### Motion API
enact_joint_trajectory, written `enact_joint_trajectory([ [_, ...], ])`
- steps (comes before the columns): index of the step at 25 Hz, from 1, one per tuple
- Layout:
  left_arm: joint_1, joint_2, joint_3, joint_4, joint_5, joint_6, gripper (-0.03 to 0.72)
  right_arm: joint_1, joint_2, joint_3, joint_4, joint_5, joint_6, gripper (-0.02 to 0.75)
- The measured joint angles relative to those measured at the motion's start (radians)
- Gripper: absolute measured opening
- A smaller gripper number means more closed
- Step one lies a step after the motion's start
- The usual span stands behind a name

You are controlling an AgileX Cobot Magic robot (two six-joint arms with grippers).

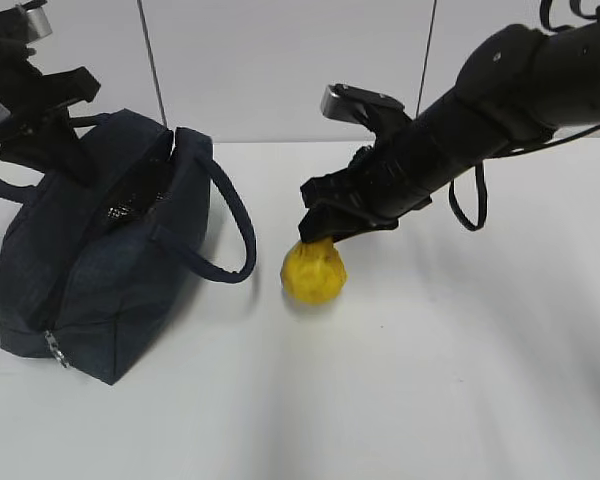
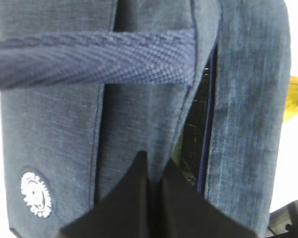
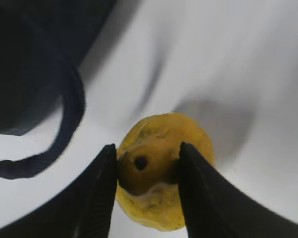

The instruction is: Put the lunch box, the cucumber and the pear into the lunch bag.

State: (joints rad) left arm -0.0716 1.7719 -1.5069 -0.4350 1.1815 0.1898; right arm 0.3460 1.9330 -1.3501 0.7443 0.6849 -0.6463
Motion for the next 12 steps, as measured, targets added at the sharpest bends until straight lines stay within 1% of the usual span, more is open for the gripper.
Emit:
enact_joint_trajectory([
  [3, 0.0, 0.0, 0.0, -0.028, 0.001, 0.0, 0.001, 0.0, -0.029, -0.058, -0.035, 0.043, 0.009, 0.29],
  [7, 0.0, 0.0, 0.0, -0.046, 0.001, 0.0, 0.001, 0.0, -0.075, -0.143, -0.042, 0.101, 0.015, 0.29],
  [10, 0.0, 0.0, 0.0, -0.054, 0.001, 0.0, 0.001, 0.0, -0.096, -0.205, 0.001, 0.144, 0.017, 0.29],
  [12, 0.0, 0.0, 0.0, -0.067, 0.002, 0.0, 0.001, 0.002, -0.097, -0.231, 0.076, 0.151, 0.001, 0.29],
])
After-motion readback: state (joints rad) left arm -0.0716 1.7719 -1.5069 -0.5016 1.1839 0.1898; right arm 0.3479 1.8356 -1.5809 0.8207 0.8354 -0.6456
